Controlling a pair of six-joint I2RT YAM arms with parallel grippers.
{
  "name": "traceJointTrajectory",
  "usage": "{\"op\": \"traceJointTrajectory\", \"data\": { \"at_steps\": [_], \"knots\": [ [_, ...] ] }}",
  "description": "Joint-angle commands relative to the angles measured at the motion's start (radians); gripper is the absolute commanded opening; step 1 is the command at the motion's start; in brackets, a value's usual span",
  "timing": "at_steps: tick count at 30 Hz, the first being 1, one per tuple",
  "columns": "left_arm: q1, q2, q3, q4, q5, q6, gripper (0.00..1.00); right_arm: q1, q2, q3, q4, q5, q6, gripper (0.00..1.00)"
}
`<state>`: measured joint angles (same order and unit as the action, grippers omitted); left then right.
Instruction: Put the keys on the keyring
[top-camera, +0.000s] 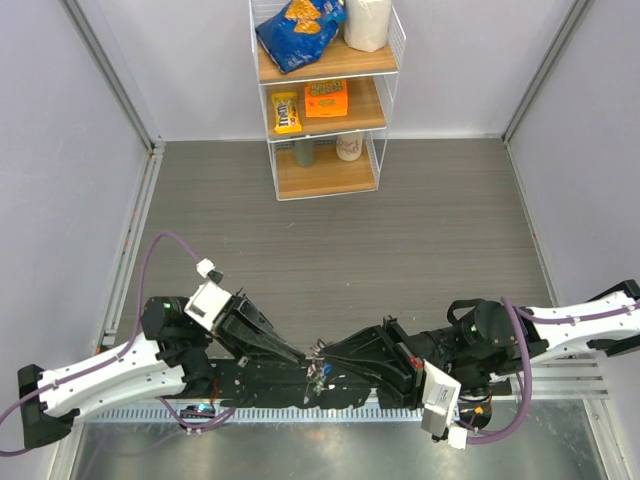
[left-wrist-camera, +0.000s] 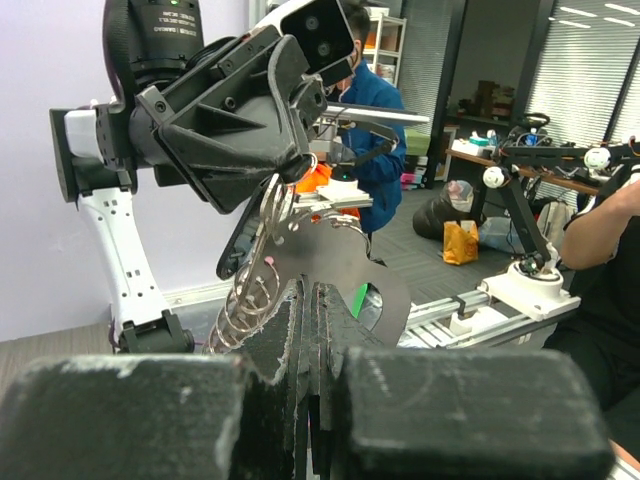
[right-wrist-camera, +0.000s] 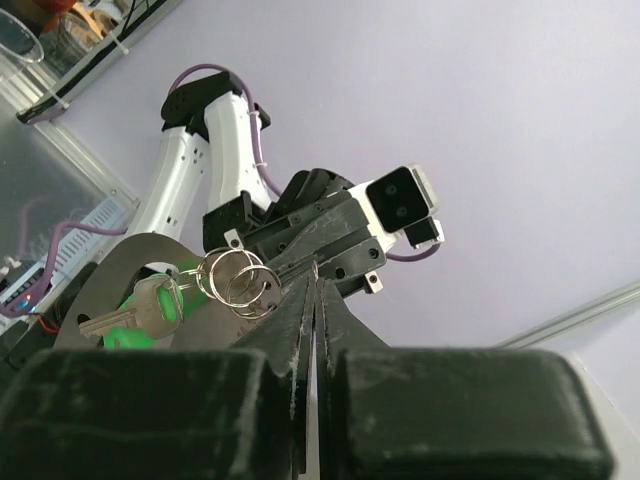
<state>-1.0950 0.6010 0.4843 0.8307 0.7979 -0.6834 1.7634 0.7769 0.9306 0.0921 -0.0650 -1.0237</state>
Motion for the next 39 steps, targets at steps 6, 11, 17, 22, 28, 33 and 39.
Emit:
{"op": "traceJointTrajectory", "data": {
  "at_steps": [6, 11, 17, 22, 28, 33, 39],
  "knots": [
    [-0.008, -0.029, 0.019, 0.042, 0.011, -0.019, 0.0, 0.001, 0.01, 0.017, 0.121, -0.033, 0.051, 0.05],
    [-0.008, -0.099, 0.04, -0.053, -0.037, 0.016, 0.19, -0.001, 0.016, 0.017, 0.107, -0.032, 0.082, 0.05],
    [-0.008, -0.145, 0.074, -0.163, -0.072, 0.05, 0.32, -0.012, 0.022, 0.014, 0.104, -0.001, 0.163, 0.05],
    [-0.006, -0.156, 0.092, -0.22, -0.089, 0.077, 0.35, -0.03, 0.053, 0.057, 0.06, 0.04, 0.296, 0.05],
    [-0.008, -0.153, 0.128, -0.309, -0.127, 0.113, 0.36, -0.051, 0.084, 0.102, 0.009, 0.102, 0.412, 0.05],
    [-0.006, -0.147, 0.143, -0.357, -0.16, 0.128, 0.36, -0.085, 0.105, 0.137, -0.026, 0.113, 0.482, 0.06],
    [-0.006, -0.156, 0.148, -0.413, -0.203, 0.147, 0.36, -0.119, 0.125, 0.165, -0.049, 0.114, 0.527, 0.06]
  ]
}}
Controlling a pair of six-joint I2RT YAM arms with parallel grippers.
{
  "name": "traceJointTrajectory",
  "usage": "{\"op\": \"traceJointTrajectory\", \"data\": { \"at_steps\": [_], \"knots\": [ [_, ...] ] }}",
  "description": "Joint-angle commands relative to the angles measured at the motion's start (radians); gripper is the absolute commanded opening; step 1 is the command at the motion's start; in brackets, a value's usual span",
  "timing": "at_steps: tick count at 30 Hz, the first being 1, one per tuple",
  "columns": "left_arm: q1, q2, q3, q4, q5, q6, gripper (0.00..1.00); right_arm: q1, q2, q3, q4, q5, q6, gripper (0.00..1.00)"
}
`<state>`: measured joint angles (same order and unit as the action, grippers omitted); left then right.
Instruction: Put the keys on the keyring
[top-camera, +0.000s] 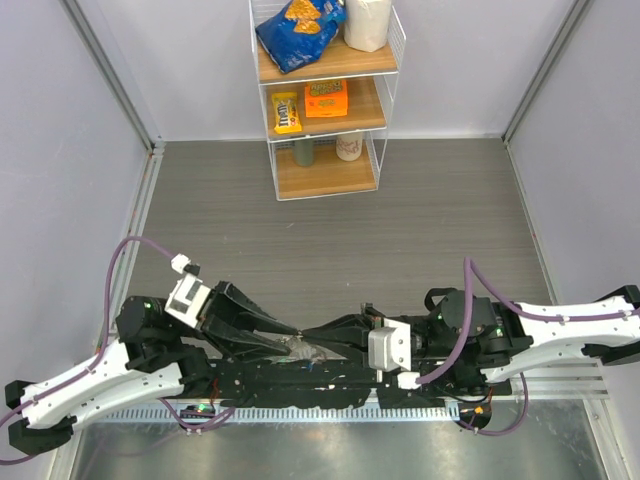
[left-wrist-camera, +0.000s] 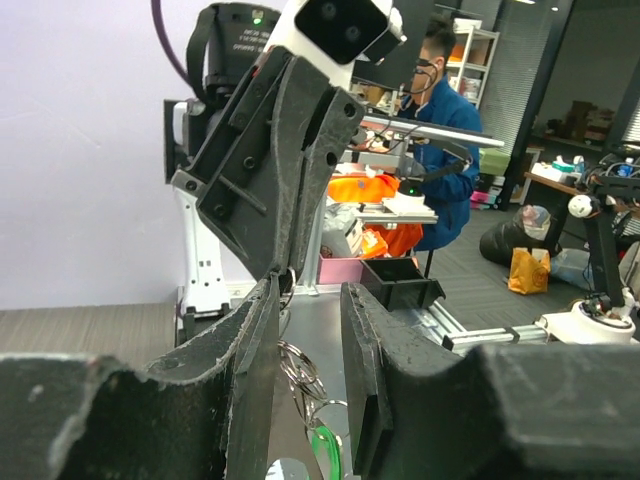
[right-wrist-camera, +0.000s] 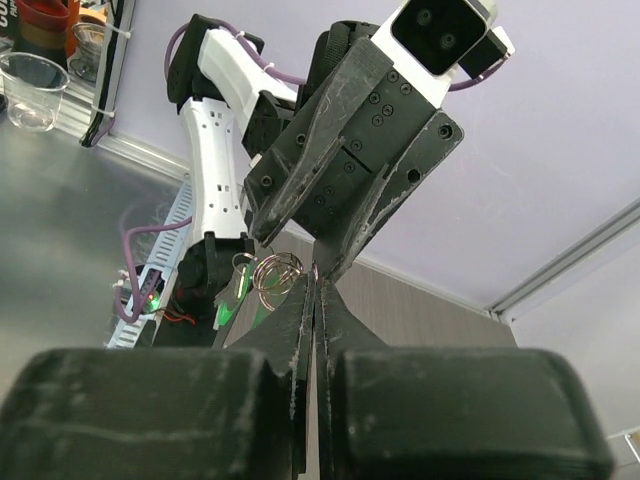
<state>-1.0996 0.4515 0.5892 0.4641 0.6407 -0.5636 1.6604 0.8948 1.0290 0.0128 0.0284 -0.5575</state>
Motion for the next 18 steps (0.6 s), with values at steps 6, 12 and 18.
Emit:
{"op": "traceJointTrajectory", "data": {
  "at_steps": [6, 12, 18],
  "knots": [
    [-0.003, -0.001, 0.061, -0.099, -0.078, 0.044, 0.35, -0.03, 0.009, 0.068, 0.024, 0.007, 0.064, 0.05],
    [-0.003, 0.009, 0.07, -0.117, -0.09, 0.048, 0.31, -0.039, 0.01, 0.066, 0.023, 0.004, 0.07, 0.05],
    [-0.003, 0.018, 0.081, -0.15, -0.11, 0.064, 0.23, -0.044, 0.01, 0.074, 0.016, -0.001, 0.076, 0.06]
  ]
}}
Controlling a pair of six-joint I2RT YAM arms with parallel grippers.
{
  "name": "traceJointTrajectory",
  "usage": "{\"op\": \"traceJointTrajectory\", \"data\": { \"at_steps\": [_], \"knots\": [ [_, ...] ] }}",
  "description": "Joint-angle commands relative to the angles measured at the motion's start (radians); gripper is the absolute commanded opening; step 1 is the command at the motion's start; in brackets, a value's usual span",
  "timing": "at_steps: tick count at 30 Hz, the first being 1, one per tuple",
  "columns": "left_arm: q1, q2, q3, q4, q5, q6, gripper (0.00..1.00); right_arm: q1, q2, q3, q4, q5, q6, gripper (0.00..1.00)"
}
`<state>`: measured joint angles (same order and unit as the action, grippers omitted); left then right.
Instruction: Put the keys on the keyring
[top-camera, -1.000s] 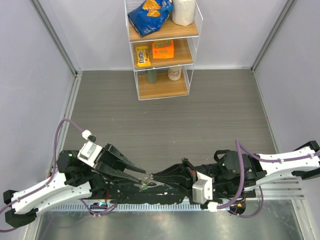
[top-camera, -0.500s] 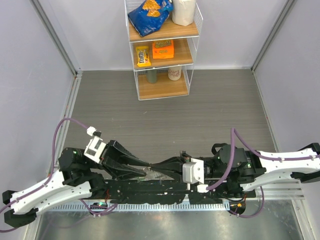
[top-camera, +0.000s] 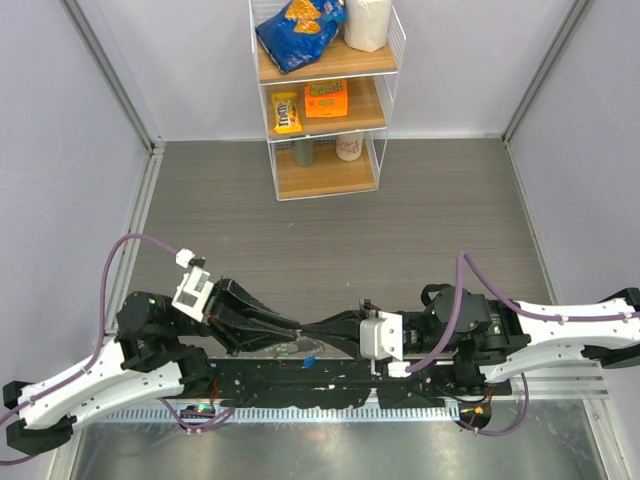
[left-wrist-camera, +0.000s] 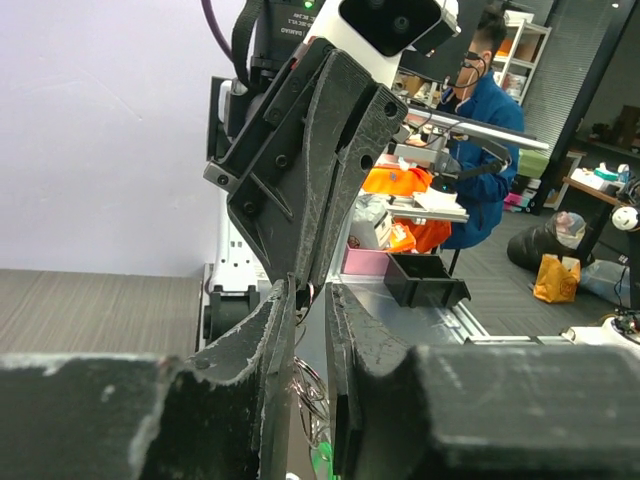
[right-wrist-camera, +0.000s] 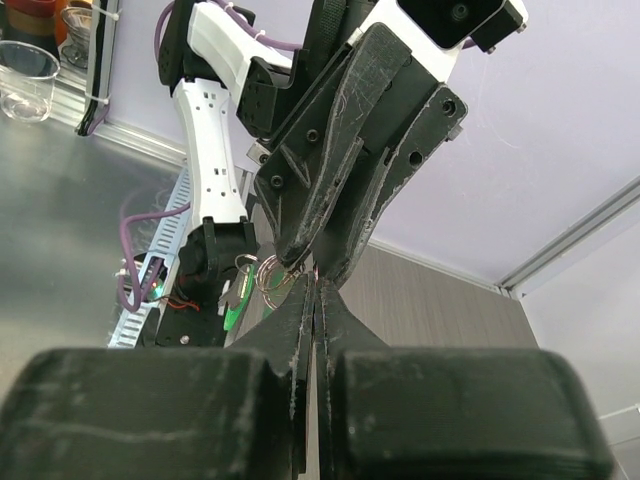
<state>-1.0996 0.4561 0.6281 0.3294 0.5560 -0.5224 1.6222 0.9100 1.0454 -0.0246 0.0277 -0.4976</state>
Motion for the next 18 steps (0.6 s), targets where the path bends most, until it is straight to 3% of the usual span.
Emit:
{"op": "traceJointTrajectory", "data": {
  "at_steps": [1, 12, 14, 15, 18],
  "knots": [
    [-0.003, 0.015, 0.042, -0.018, -0.028, 0.024, 0.22, -0.005, -0.005, 0.059, 0.055, -0.002, 0.016, 0.06],
    [-0.003, 0.024, 0.048, -0.058, -0.071, 0.053, 0.15, -0.008, -0.008, 0.064, 0.058, -0.012, 0.027, 0.05],
    [-0.003, 0.027, 0.05, -0.061, -0.077, 0.064, 0.1, -0.012, -0.008, 0.065, 0.057, -0.014, 0.028, 0.06],
    [-0.003, 0.03, 0.051, -0.066, -0.085, 0.065, 0.02, -0.013, -0.007, 0.064, 0.057, -0.012, 0.028, 0.06],
    [-0.003, 0.038, 0.056, -0.073, -0.099, 0.085, 0.0, -0.019, -0.006, 0.062, 0.061, -0.055, 0.04, 0.06]
  ]
}}
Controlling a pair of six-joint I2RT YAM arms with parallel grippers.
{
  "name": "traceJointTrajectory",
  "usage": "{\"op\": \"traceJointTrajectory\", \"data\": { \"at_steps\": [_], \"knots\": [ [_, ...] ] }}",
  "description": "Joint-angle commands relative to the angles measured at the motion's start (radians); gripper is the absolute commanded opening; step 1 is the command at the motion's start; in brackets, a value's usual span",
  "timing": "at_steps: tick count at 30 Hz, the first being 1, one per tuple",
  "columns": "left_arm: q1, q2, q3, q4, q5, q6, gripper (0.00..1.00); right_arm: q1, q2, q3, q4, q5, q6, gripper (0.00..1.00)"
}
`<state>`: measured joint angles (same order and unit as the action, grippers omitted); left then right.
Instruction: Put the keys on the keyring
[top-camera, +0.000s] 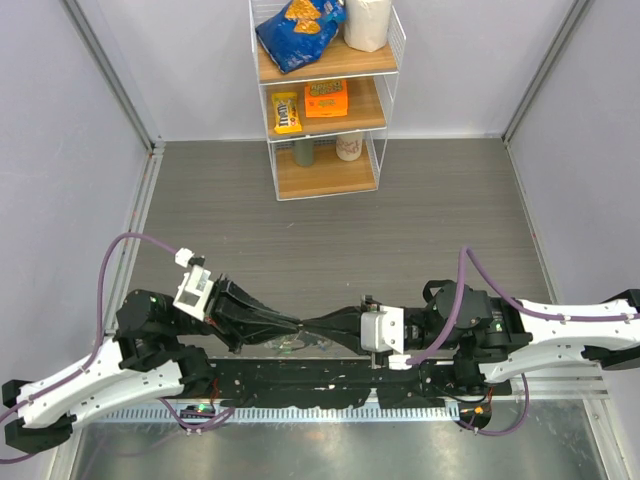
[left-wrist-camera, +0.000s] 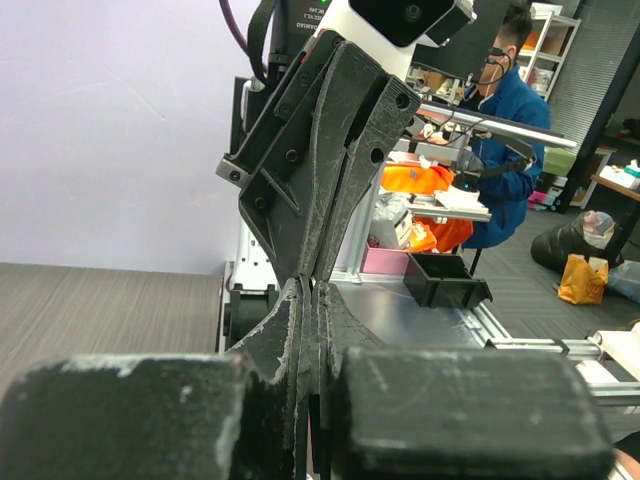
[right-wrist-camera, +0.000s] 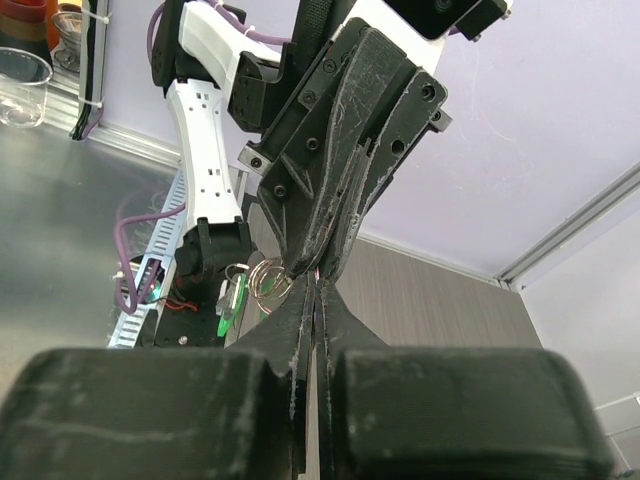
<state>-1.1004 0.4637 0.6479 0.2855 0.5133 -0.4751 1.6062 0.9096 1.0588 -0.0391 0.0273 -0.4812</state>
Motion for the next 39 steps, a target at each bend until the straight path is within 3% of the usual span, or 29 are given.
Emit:
{"op": "traceJointTrajectory", "data": {
  "at_steps": [1, 14, 17, 22, 39],
  "knots": [
    [-0.001, 0.035, 0.038, -0.031, -0.055, 0.047, 0.0, -0.003, -0.008, 0.049, 0.077, -0.058, 0.027, 0.05],
    [-0.001, 0.044, 0.048, -0.065, -0.142, 0.11, 0.0, -0.009, -0.047, 0.026, 0.094, -0.082, 0.055, 0.05],
    [-0.003, 0.044, 0.053, -0.075, -0.156, 0.118, 0.0, -0.008, -0.055, 0.017, 0.096, -0.081, 0.061, 0.13],
    [-0.003, 0.052, 0.059, -0.083, -0.174, 0.127, 0.0, -0.008, -0.07, 0.004, 0.105, -0.081, 0.061, 0.15],
    [-0.003, 0.043, 0.056, -0.091, -0.205, 0.135, 0.0, -0.015, -0.09, -0.023, 0.111, -0.03, 0.067, 0.17]
  ]
}}
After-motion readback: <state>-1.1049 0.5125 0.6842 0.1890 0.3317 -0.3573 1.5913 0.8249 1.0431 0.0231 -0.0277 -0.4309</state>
